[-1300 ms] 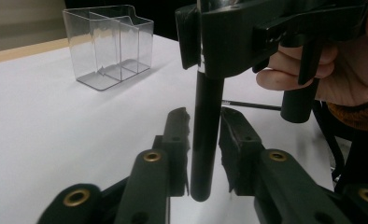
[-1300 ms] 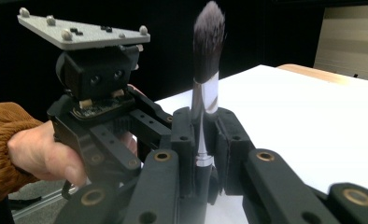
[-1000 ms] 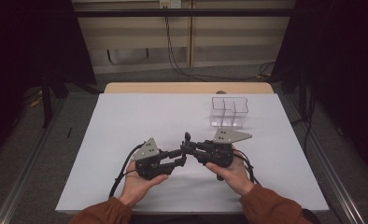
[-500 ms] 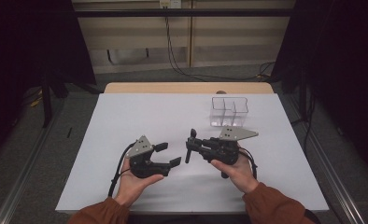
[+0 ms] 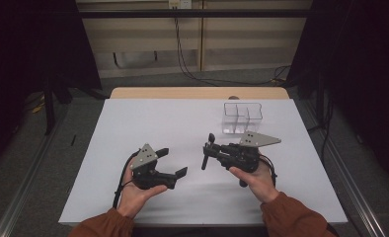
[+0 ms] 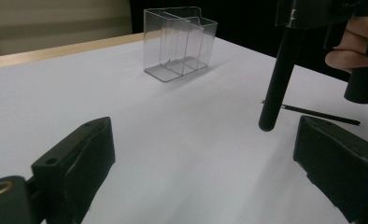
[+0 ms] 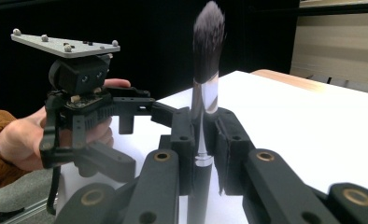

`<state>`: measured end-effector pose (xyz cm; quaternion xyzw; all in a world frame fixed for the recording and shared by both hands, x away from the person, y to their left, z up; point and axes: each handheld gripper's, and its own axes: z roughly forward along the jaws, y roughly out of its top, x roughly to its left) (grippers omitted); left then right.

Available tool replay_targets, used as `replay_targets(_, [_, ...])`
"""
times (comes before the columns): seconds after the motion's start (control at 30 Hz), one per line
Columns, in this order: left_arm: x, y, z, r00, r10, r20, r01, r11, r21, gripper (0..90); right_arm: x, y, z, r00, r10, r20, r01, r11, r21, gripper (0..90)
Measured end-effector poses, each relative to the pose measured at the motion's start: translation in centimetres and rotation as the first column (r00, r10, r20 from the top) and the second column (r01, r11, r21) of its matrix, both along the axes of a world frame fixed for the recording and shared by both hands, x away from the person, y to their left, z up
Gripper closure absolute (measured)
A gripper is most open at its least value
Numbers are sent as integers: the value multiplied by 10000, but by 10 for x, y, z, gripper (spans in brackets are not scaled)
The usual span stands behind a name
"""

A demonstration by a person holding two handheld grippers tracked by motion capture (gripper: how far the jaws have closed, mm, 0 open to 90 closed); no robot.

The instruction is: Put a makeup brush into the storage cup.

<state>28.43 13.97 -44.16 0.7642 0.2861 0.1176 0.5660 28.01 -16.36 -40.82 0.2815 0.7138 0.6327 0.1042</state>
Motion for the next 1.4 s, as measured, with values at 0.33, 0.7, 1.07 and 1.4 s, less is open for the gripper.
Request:
replay_targets(0.33, [-3,23,2,9978,525,416,-515,9984,-249,31,-1,-14,2,9994,-355,28,355,9994,57,792])
replay_targets(0.7, [-9,53,2,9898,1243,697,-1229,9921,-232,25,-4,-26,5,9980,-621,130,619,9980,148,792])
replay_targets(1.07, [-23,81,0,9813,1809,655,-1771,9823,-602,25,-4,-38,7,9955,-949,87,946,9952,233,791])
replay_targets(1.4, [-28,90,-4,9775,1934,847,-1915,9810,-303,25,-8,-57,7,9897,-1426,144,1423,9896,201,791])
